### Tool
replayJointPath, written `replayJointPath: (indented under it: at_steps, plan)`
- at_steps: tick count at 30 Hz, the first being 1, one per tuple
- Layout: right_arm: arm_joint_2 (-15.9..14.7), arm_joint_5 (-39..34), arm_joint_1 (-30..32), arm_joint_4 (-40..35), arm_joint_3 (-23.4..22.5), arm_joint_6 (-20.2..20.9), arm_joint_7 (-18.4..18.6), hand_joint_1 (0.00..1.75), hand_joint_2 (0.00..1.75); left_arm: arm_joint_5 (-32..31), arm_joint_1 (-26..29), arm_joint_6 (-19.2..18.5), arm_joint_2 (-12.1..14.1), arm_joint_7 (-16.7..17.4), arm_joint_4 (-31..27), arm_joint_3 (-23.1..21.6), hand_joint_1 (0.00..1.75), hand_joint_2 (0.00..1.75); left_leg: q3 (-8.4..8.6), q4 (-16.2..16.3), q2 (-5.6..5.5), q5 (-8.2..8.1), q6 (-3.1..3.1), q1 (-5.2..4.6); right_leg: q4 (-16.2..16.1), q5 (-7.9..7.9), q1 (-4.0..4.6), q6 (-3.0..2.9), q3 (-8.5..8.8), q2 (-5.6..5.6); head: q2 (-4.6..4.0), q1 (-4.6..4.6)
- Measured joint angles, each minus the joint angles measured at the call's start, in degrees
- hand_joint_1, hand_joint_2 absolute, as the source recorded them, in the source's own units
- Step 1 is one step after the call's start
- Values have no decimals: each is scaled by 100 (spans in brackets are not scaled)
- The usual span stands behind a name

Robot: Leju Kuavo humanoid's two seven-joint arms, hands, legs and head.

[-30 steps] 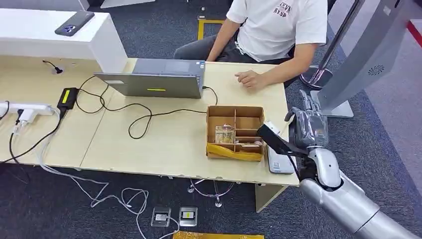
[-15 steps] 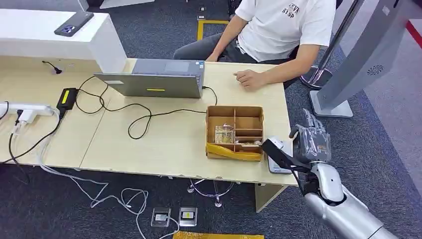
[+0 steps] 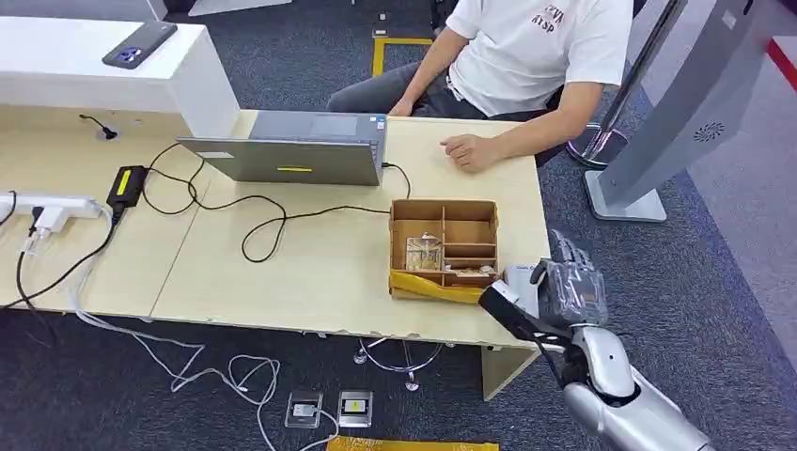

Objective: Pass the card to the sensor for recognition and then transmit it.

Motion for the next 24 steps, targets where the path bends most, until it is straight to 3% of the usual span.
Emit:
replayJointPath:
  at_steps: [24]
  plan:
    - [85,-72,274,262,-35,-26,-33,175,175,-17,1,0,22,-109,0,-4,0,0,1,0,0,0,0,0,0,0,0,0,0,1,0,2]
